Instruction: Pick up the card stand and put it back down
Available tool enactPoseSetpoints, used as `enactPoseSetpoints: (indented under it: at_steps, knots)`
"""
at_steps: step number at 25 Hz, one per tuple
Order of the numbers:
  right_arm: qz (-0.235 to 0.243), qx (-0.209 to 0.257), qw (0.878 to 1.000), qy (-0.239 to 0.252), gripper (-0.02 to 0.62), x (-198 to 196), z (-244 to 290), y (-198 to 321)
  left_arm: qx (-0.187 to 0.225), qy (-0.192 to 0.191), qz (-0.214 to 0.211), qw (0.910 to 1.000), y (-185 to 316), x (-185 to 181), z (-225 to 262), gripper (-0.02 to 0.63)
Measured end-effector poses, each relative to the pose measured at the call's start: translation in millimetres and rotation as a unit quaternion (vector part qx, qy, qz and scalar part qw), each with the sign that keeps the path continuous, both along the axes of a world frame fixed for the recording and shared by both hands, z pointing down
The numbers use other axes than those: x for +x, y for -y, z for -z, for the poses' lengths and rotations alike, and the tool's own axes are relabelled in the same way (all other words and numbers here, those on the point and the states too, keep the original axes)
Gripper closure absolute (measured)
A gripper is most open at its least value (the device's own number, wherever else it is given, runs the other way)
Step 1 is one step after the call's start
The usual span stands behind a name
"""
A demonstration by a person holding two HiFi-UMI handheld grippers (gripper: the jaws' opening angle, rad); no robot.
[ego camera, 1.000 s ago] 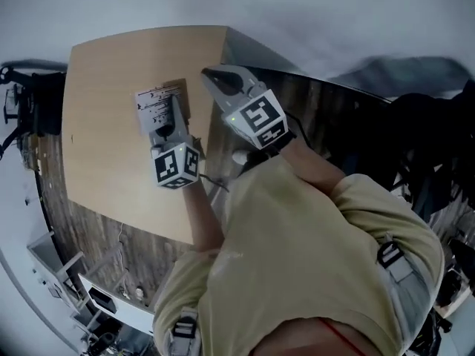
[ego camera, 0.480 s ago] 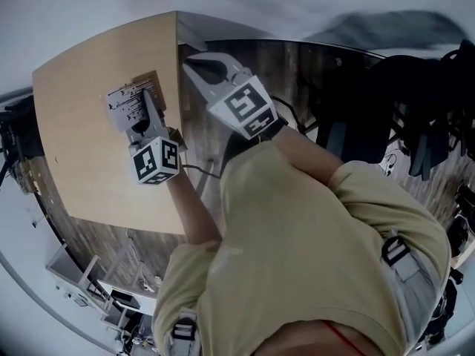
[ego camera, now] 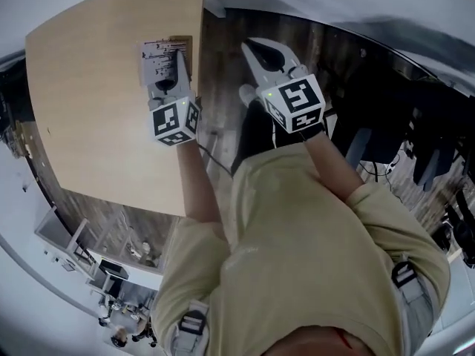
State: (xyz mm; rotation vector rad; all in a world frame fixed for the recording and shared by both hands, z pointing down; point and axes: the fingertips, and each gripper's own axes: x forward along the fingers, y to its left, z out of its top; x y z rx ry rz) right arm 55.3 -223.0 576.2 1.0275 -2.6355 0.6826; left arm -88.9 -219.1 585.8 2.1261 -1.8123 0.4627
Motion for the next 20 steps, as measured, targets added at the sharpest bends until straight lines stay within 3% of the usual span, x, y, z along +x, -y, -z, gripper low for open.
enactPoseSetpoints:
  at_steps: [6,10,20]
  knots:
    - [-0.005,-0.033,0.999,-0.024,0.591,-10,-47,-10,-0.03,0.019,-0.02,0.9992,18,-28,-66,0.554]
    - [0.003,-0.047,0.998,-0.038,0.591,-4,-69,-20,-0.04,0.055,-0.049,0.9965,26,-29,-102,0.554]
    - [0.02,-0.048,0.998,-0.048,0.591,1,-78,-25,-0.029,0.1,-0.082,0.9912,26,-19,-127,0.545]
